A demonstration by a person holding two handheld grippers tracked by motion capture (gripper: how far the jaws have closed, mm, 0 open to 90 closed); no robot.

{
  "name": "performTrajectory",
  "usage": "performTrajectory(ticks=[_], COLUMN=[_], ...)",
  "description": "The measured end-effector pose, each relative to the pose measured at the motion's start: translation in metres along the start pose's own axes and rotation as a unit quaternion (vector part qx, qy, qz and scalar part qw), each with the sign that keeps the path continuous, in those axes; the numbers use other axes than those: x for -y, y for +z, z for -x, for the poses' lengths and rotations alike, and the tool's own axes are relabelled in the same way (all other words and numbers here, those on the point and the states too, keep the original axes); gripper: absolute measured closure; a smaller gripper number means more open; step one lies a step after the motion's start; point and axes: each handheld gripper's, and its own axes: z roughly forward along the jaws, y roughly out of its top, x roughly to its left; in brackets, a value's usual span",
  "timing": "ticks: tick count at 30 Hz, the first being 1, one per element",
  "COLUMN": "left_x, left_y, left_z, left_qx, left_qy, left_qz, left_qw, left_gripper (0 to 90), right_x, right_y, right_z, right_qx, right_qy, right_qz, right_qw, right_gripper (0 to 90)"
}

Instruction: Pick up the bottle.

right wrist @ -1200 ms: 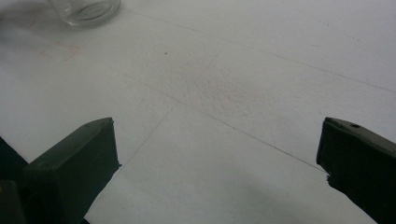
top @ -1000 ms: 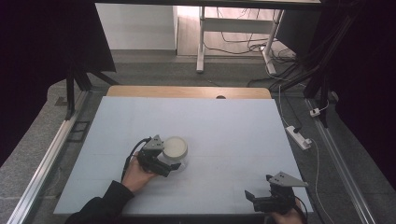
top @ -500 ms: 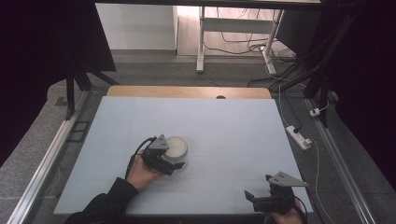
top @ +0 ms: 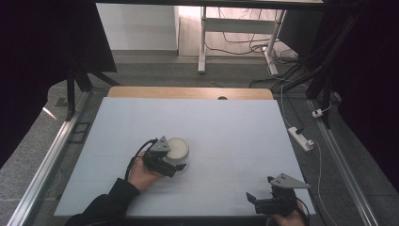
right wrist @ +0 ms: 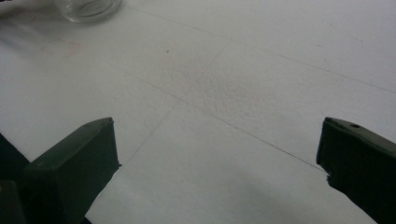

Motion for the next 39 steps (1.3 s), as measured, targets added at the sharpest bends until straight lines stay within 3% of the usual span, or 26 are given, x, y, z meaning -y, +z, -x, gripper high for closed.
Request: performTrajectory(ticks=[11,19,28,39], left_x=[-0.003,-0.014,-0.026,-0.043], left_y=[-0.002,-0.016,-0.025,-0.028], left_z=[0.002,0.003,0.006,0.013], left_qx=[0.002,0.006,0.007,0.031], left_qy=[0.003,0.006,0.015,0.029], left_qz=[-0.004,0.020,0.025,0.023], left_qw=[1.0000,0.9998,0.9995,0.9989], left_gripper=[7.6,7.6,7.6,7.6], right_x=[0.000,0.000,0.000,0.000], right_y=[0.000,0.000,0.000,0.000], right_z=[0.000,0.000,0.000,-0.001], right_qx=[0.000,0.001,0.001,0.004], right_qy=[-0.003,-0.002,-0.002,-0.002], right_qz=[0.002,0.001,0.001,0.000], right_qw=[1.0000,1.0000,1.0000,1.0000], right_gripper=[0.0,0.0,0.0,0.0])
